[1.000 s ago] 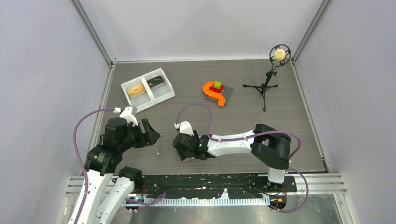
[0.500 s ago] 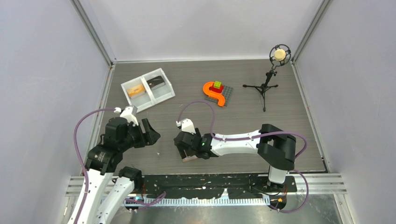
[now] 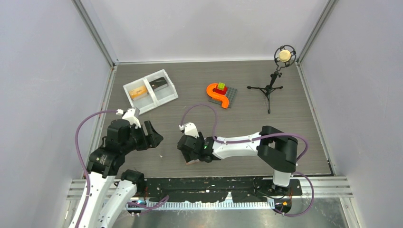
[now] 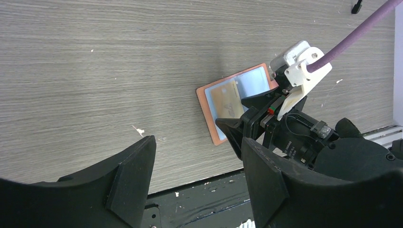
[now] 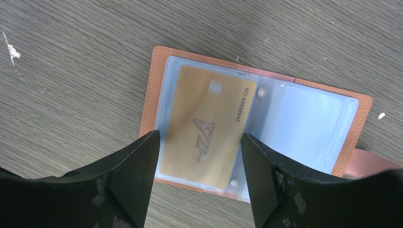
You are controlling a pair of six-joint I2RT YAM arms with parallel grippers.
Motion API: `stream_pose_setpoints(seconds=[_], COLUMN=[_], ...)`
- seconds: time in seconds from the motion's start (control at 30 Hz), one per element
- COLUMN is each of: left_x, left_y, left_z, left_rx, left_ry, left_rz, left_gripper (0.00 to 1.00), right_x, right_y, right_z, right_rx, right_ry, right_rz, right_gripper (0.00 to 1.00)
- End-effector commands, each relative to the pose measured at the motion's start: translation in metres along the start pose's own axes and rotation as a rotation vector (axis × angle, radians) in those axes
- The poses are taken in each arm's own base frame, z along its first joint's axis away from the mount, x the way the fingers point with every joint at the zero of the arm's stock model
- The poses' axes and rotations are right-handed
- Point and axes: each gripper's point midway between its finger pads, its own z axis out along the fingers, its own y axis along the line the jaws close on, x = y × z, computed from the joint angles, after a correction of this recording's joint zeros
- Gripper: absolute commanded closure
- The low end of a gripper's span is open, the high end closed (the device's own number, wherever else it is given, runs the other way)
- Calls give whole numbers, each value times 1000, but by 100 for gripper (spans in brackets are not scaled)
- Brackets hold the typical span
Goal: Take the credit cards out of the card holder
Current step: Remove the credit card from the card holder.
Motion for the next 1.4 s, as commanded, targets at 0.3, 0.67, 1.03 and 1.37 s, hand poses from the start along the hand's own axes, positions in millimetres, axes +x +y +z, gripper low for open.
stream_pose_setpoints(seconds=[0.3,0.67,1.03,1.37], left_x=[-3,7,26,2], left_y=[0,-17,-19,-20], left_z=[2,12,50,35], left_rx=[0,93,85,71], left_ry=[-13,60,189,63], left_rz=[13,-34,-74,-55], left_gripper=[31,31,40,37], right_x=[3,-11,-23,-28], right_y=[-5,-1,-3,-11], right_z=[8,2,-5,-7], right_rx=[-2,-158,-297,-138], right_ry=[0,-46,-83,-73], right_rz=[27,148,223,142], right_gripper=[32,40,40,27])
